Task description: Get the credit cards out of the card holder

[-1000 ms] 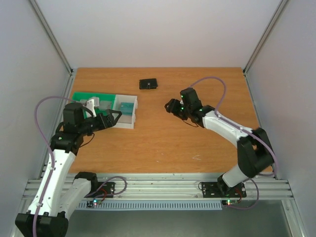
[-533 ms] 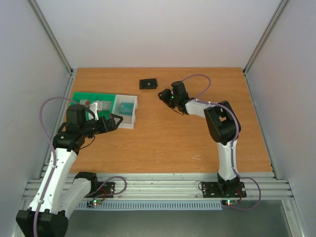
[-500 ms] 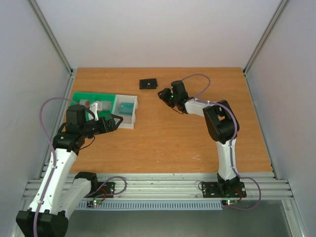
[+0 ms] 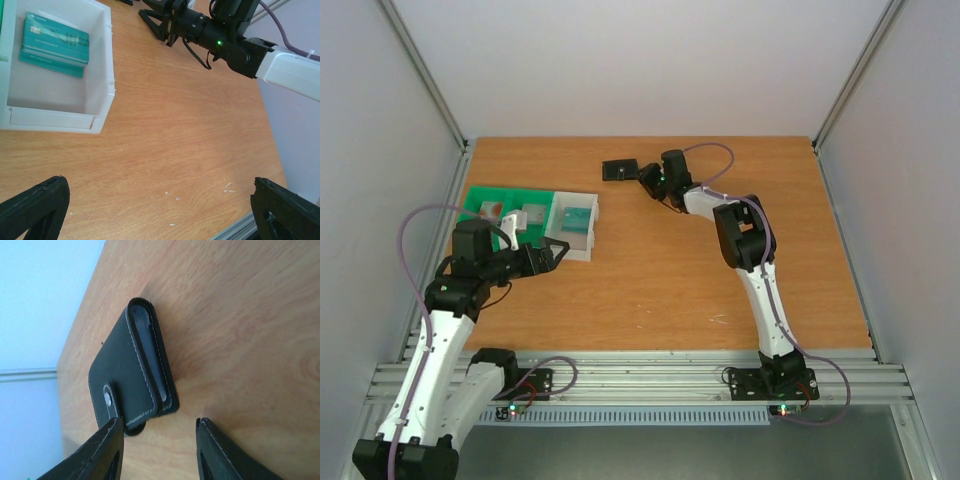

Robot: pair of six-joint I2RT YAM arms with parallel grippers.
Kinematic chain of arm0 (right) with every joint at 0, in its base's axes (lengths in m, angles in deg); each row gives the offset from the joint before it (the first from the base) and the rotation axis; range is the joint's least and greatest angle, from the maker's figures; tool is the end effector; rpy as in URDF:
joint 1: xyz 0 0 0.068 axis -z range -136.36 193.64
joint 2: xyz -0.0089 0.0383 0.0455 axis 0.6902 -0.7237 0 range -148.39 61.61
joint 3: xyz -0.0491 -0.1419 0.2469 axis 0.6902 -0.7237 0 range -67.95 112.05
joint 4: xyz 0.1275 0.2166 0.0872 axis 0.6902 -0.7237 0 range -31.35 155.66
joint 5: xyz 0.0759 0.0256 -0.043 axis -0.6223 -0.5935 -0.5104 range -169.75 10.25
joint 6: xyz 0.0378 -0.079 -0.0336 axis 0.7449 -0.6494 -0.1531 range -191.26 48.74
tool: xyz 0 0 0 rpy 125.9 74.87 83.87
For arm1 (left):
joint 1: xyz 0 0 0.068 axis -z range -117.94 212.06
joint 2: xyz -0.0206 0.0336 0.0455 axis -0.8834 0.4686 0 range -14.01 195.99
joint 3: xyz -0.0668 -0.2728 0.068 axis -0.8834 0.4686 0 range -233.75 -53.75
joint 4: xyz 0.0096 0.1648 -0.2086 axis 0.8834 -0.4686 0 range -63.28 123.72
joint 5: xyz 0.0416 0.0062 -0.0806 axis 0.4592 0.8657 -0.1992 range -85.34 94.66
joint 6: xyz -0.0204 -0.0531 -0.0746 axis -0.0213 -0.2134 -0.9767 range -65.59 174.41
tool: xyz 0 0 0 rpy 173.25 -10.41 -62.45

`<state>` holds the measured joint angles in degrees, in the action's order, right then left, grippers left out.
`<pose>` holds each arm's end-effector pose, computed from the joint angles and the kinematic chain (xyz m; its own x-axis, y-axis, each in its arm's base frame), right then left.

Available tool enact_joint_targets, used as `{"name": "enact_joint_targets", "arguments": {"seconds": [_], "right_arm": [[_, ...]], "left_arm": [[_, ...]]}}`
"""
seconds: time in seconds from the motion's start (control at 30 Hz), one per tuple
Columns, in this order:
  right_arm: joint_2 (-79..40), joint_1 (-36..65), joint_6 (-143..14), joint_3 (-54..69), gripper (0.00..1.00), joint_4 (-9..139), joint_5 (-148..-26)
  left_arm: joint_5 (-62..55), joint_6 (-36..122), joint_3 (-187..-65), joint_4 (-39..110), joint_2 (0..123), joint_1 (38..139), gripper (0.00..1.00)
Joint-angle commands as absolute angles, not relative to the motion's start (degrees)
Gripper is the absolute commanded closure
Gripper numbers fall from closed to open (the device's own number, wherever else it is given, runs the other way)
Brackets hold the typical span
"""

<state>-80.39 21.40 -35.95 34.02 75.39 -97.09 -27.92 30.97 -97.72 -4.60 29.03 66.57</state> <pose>0.5502 0.2522 0.0934 -0.7275 0.2985 -0.6178 -0.2196 0.7518 0.6218 0.1752 -0.0595 0.2809 -0.7516 -0.2769 -0.5988 0.2113 0.7588 -0.6161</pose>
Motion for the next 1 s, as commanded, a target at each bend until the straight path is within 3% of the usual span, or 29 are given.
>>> {"name": "enact_joint_targets", "arguments": {"seconds": [0.0,0.47,0.7,0.97], "right_arm": [[-84.3,21.8,-33.0,38.9,0.60,73.0,-98.0],[-88.9,22.0,-32.3,45.3,0.79,70.8,-98.4],[-89.6,22.6,-33.2,45.5,0.98,71.1,-99.1],[-83.7,23.5,-38.0,39.8,0.99,73.0,-101.3]], "left_arm": [[-29.7,31.9,-97.3,-2.5,29.4,66.6,0.01],[-30.1,32.2,-97.3,-2.4,29.1,66.6,0.01],[-29.8,32.4,-97.3,-2.4,29.0,66.6,0.01],[-29.3,32.5,-97.4,-2.5,29.0,66.6,0.01]]}}
